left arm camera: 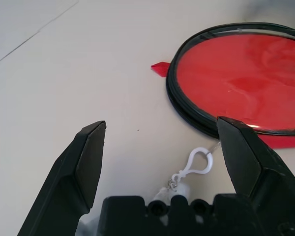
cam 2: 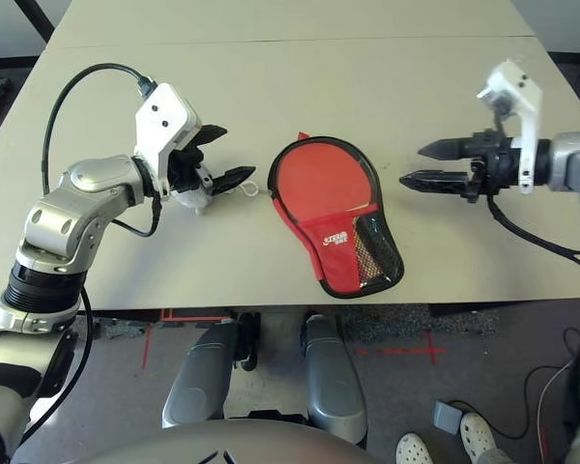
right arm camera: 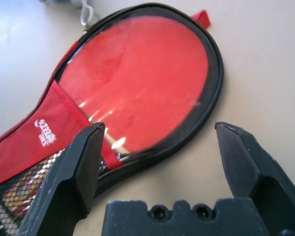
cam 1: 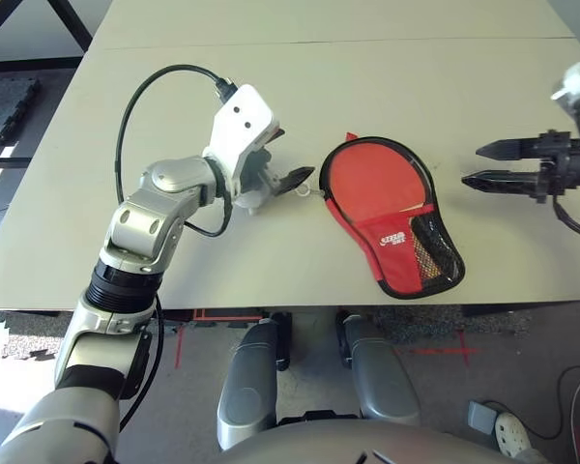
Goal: Store the ping-pong paddle in its case and zip it.
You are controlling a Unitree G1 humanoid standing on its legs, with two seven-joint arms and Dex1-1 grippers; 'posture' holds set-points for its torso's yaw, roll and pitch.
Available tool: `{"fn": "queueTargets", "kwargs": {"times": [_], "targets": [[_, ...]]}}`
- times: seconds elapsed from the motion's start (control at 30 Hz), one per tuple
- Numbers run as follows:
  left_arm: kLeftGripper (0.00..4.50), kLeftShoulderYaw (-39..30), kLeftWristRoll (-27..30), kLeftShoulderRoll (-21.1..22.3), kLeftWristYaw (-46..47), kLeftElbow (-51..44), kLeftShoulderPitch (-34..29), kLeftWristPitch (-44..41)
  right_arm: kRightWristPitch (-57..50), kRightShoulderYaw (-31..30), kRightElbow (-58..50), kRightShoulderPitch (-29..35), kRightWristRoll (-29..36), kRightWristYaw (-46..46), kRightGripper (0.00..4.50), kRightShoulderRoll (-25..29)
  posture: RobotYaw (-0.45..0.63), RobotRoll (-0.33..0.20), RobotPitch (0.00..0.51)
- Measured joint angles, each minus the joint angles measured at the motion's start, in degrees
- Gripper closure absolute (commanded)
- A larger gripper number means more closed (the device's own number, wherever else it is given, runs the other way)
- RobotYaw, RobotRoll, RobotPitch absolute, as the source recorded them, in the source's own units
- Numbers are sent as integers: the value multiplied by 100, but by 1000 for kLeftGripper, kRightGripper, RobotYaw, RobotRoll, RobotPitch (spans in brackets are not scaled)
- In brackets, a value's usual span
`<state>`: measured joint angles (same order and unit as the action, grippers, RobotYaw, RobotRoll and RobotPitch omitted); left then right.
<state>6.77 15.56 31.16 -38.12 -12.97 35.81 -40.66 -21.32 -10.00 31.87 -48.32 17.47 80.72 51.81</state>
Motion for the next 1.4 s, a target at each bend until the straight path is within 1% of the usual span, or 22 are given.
{"fn": "queueTargets", "kwargs": {"times": [0.07, 0.2, 0.43, 0.57, 0.67, 0.83, 0.97, 1.17, 1.4], "targets": [[0, -88, 6, 108, 0, 1, -13, -32, 496, -72, 478, -171, -276, 136, 47, -298, 72, 0, 250], [0, -261, 11, 312, -3, 0, -18, -98, 1162, -82, 1101, -390, -613, 268, 47, -742, 87, 0, 254], [0, -601, 120, 561, -32, -1, -39, -265, 1955, -99, 1753, -468, -1123, 201, 47, -1259, 99, 0, 257], [0, -681, 172, 659, -66, -1, -85, -390, 2478, -100, 1933, -469, -1401, 84, 47, -1318, 100, 0, 257], [0, -710, 276, 762, -156, -1, -164, -552, 2706, -84, 2082, -483, -1468, 7, 47, -1402, 102, 0, 257], [0, -817, 493, 862, -259, -20, -335, -923, 2906, -58, 2268, -501, -1541, -70, 47, -1454, 96, 0, 256], [0, -758, 464, 883, -283, 6, -539, -908, 2966, -58, 2304, -502, -1620, -156, 47, -1490, 95, 0, 255], [0, -596, 445, 785, -281, 69, -691, -875, 3029, -53, 2305, -499, -1661, -237, 47, -1508, 83, 0, 253], [0, -465, 382, 597, -235, 274, -692, -746, 3063, -42, 2251, -456, -1666, -285, 47, -1515, 64, 0, 254]]}}
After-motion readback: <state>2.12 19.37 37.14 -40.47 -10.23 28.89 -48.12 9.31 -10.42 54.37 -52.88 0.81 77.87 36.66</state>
